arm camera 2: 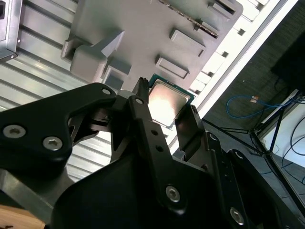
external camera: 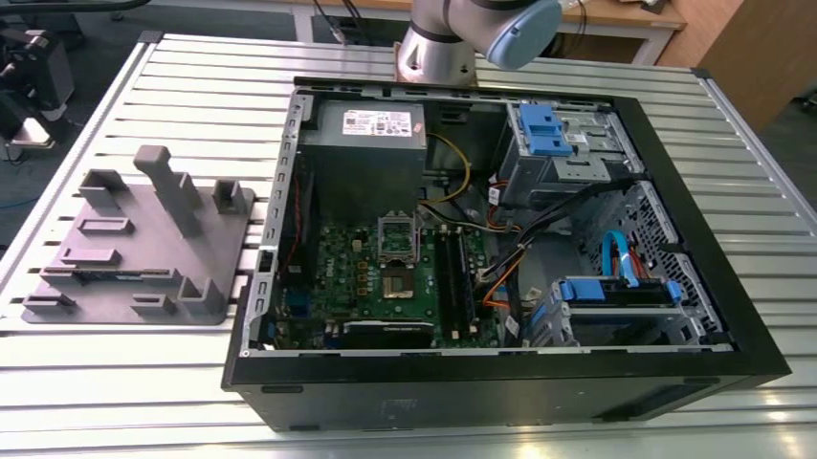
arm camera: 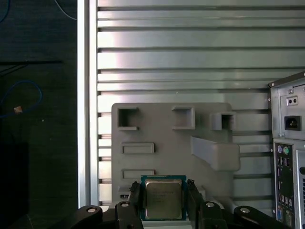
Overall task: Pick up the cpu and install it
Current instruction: 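Pick up the cpu and move it towards the insertion slot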
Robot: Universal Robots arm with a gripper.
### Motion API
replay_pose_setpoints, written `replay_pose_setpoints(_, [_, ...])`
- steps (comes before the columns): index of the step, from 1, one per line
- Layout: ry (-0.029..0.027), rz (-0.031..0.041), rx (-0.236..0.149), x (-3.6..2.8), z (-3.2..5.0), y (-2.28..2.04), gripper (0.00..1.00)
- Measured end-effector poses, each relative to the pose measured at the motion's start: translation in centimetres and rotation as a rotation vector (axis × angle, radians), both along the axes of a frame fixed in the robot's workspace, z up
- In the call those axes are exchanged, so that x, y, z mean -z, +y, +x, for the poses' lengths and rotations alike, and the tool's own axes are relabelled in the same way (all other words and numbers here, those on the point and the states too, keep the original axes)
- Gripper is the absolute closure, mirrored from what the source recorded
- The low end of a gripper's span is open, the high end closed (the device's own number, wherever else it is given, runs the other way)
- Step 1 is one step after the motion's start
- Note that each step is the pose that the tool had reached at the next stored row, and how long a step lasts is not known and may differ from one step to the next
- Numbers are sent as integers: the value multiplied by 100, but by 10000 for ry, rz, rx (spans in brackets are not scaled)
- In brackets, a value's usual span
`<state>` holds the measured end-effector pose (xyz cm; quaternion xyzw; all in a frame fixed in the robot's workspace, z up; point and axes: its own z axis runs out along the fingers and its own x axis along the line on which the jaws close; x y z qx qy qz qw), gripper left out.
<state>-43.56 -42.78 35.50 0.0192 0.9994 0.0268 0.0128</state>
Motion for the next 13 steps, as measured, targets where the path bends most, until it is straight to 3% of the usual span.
replay_pose_setpoints(13, [-3,2,1,2,166,0,53])
